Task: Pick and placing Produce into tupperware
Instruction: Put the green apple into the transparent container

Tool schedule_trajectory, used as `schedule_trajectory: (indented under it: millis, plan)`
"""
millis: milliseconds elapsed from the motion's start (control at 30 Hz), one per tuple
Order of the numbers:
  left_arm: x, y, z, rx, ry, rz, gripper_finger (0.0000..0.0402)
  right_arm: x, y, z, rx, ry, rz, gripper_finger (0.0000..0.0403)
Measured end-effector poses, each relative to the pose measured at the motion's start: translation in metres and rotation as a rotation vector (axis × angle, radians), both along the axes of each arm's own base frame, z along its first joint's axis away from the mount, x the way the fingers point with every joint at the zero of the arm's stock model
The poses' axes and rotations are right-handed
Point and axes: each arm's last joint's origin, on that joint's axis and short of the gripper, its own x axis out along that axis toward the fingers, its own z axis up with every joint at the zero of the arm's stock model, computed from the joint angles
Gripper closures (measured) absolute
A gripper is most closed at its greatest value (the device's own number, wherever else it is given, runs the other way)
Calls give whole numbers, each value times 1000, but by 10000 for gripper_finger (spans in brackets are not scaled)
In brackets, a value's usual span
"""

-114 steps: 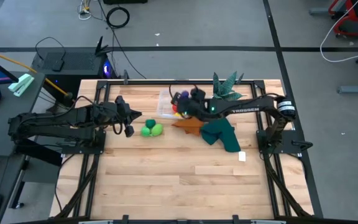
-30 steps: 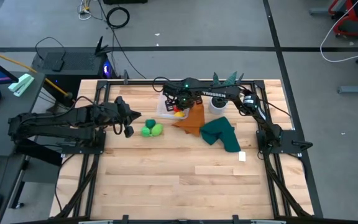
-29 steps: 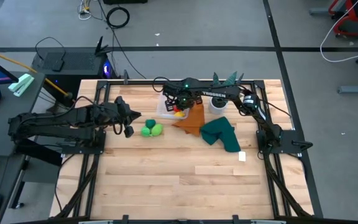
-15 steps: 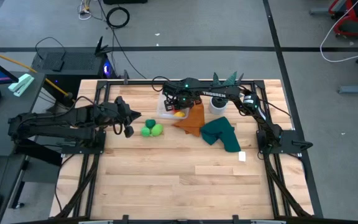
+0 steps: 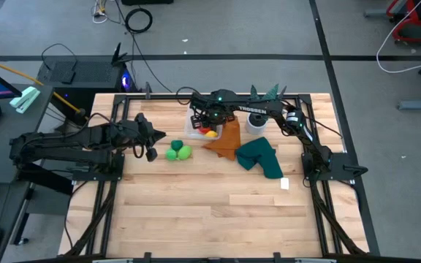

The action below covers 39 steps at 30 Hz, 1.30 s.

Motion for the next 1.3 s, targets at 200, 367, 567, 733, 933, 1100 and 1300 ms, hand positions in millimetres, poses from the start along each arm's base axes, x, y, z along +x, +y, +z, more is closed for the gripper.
schedule_trajectory:
  millis: [200, 367, 567, 733, 933, 1100, 1300]
  plan:
    - [0, 0, 0, 0, 0, 0, 361, 9, 8, 29, -32, -93, 80, 265]
    - [0, 0, -1, -11, 6, 6, 367, 14, 33, 52, -40, -135, 220, 267]
    - [-2, 0, -4, -22, 38, 10, 371, 6, 65, 62, -107, 12, 332, 283]
    - [-3, -1, -4, -29, 42, 5, 364, -5, 88, 69, -132, 115, 383, 301]
    - [-2, -2, -5, -67, 40, -49, 362, -22, 123, 88, -202, 190, 494, 313]
    - [-2, -3, -5, -70, 38, -53, 368, -42, 151, 111, -316, 190, 560, 317]
    - [-2, -3, -5, -92, 29, -42, 361, -91, 175, 125, -328, 187, 549, 320]
